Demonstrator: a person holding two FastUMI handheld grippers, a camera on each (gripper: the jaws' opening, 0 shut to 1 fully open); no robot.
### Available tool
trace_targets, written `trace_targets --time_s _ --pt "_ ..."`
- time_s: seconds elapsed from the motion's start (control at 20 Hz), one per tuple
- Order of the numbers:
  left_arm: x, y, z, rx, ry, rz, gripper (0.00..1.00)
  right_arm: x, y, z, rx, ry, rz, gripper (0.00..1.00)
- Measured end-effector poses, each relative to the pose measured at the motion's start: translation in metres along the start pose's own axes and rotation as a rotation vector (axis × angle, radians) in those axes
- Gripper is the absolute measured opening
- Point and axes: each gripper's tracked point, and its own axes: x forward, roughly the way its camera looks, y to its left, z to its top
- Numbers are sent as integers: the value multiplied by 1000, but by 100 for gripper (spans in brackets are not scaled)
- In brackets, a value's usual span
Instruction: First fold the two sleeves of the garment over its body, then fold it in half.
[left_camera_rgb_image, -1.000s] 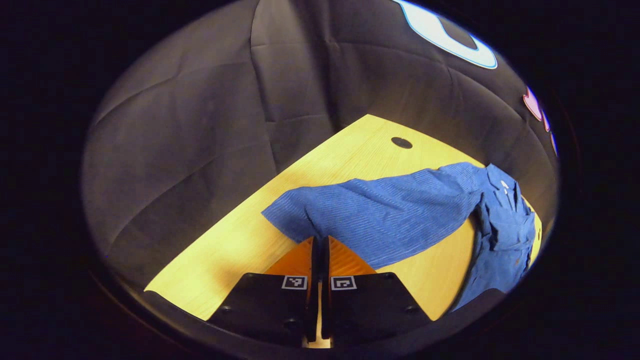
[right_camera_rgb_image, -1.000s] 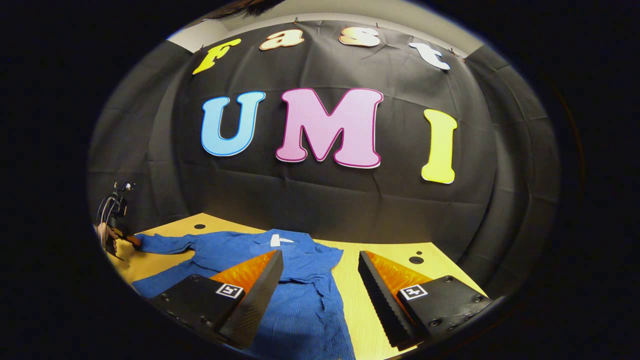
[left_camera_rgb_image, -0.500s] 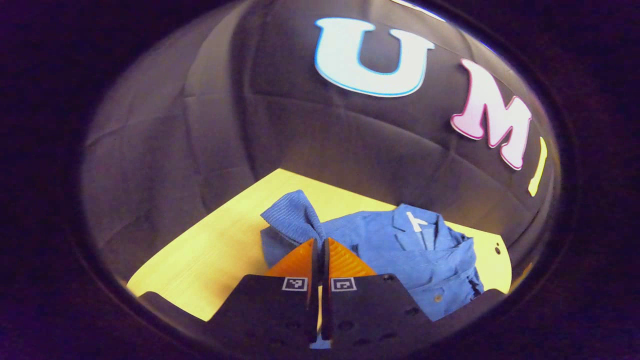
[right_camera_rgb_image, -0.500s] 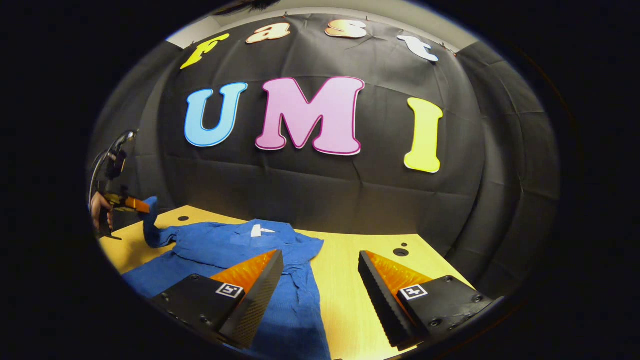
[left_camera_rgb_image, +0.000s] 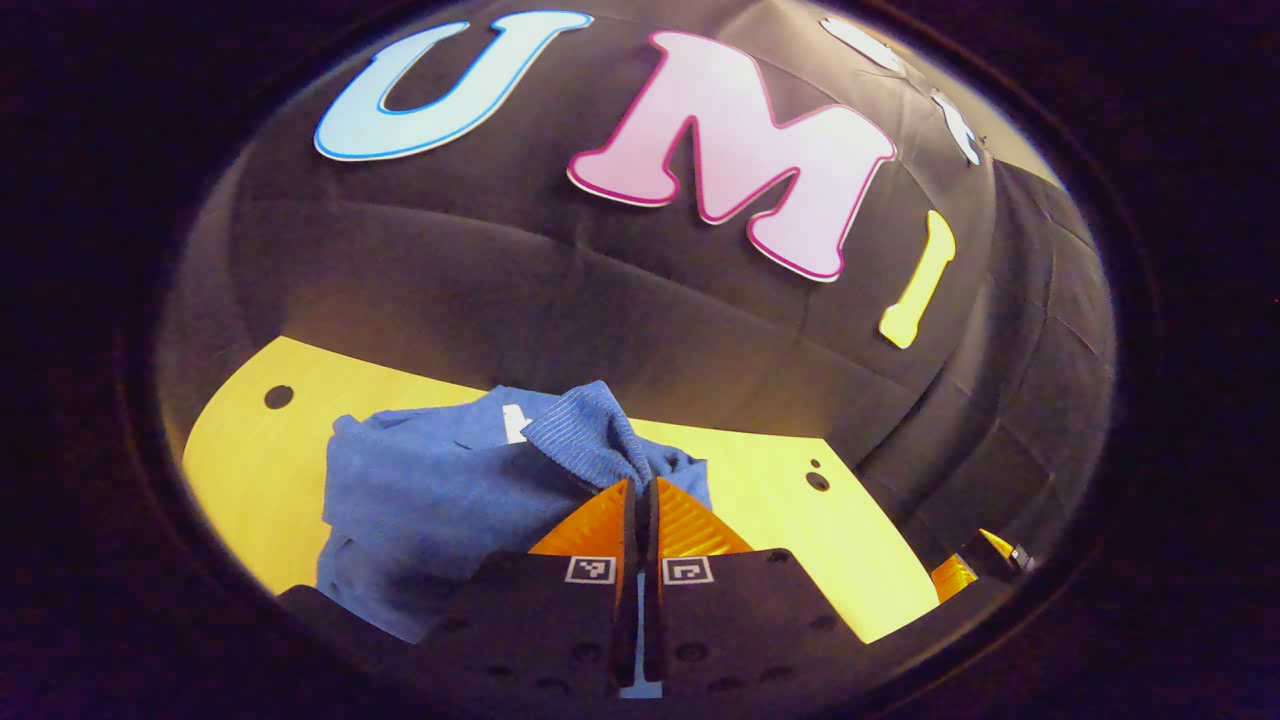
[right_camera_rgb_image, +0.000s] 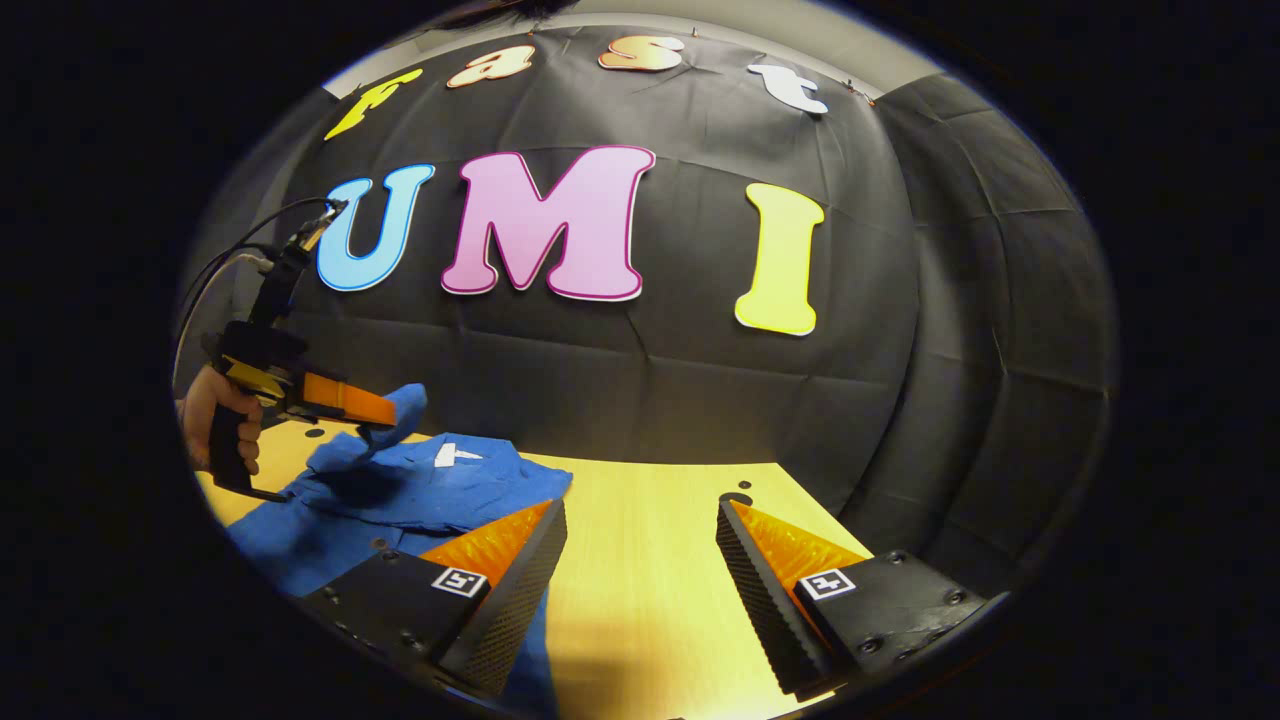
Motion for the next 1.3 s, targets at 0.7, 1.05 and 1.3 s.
trace_targets --time_s 0.7,1.05,1.3 --pt "-38 9 -36 30 -93 6 84 -36 30 -72 108 210 83 97" --pt "-210 144 -151 73 145 316 85 -113 81 -141 118 422 136 98" --pt "-297 204 -221 -22 294 502 85 -132 69 -166 155 513 94 98"
